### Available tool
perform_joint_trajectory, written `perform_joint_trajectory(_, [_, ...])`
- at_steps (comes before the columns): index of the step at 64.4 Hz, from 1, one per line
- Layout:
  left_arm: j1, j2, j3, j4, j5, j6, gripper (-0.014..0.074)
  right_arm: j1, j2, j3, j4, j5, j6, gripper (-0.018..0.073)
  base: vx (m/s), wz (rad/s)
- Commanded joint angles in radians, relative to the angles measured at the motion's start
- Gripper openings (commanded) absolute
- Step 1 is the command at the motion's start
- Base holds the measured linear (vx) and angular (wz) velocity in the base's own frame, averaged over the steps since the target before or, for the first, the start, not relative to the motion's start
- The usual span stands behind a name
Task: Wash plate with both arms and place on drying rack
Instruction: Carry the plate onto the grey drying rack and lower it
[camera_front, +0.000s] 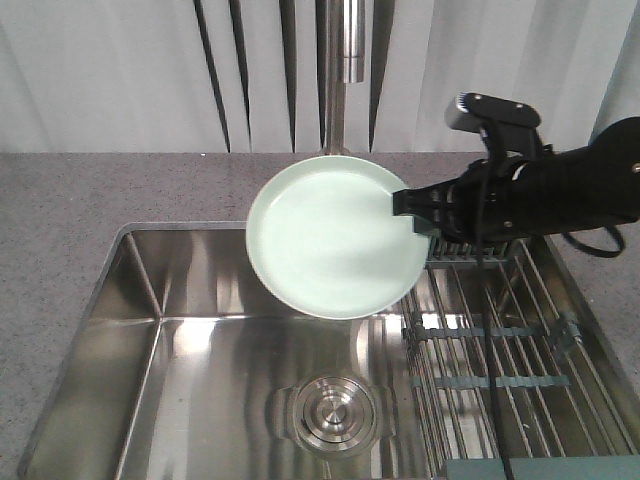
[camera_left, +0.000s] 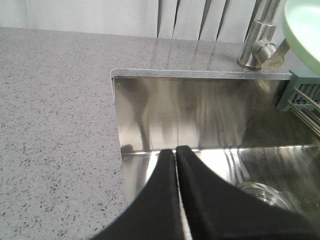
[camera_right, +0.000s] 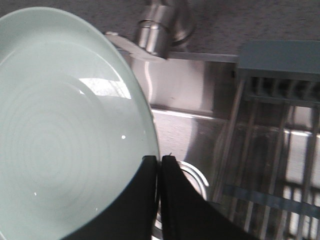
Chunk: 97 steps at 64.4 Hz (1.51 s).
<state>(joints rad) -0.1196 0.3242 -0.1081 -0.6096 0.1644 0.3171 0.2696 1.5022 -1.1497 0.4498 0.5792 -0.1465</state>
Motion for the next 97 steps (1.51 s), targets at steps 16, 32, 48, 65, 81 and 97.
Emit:
perform_joint_trajectory(16, [-0.002,0.009,-0.029,-0.017,-0.066,-0.004,-0.0006,-0.010,-0.205,0.017,-0.076,0.272,-0.007,-0.0001,0.00,0.00])
perform_joint_trajectory(32, [-0.002,0.009,-0.029,-0.017,-0.063,-0.004,-0.0006,0.211,-0.148,0.028,-0.074,0.067,0.111,-0.0001,0.00,0.00])
perform_joint_trajectory(48, [-0.002,0.009,-0.029,-0.017,-0.062,-0.004,-0.0006,0.190,-0.040,0.025,-0.099,-0.239,0.136,-0.0001,0.00,0.00])
perform_joint_trajectory(65, [-0.002,0.009,-0.029,-0.017,-0.062,-0.004,-0.0006,-0.004,-0.122,0.027,-0.209,-0.059,0.135,-0.0001,0.00,0.00])
perform_joint_trajectory(81, [-0.002,0.009,-0.029,-0.017,-0.062,-0.004,-0.0006,-0.167,-0.235,0.027,-0.501,0.133,0.200,-0.0001,0.00,0.00])
perform_joint_trajectory(97, [-0.002,0.009,-0.029,-0.017,-0.062,-0.004,-0.0006,-0.227,-0.188,0.026,-0.687,0.153,0.221,-0.0001,0.00,0.00])
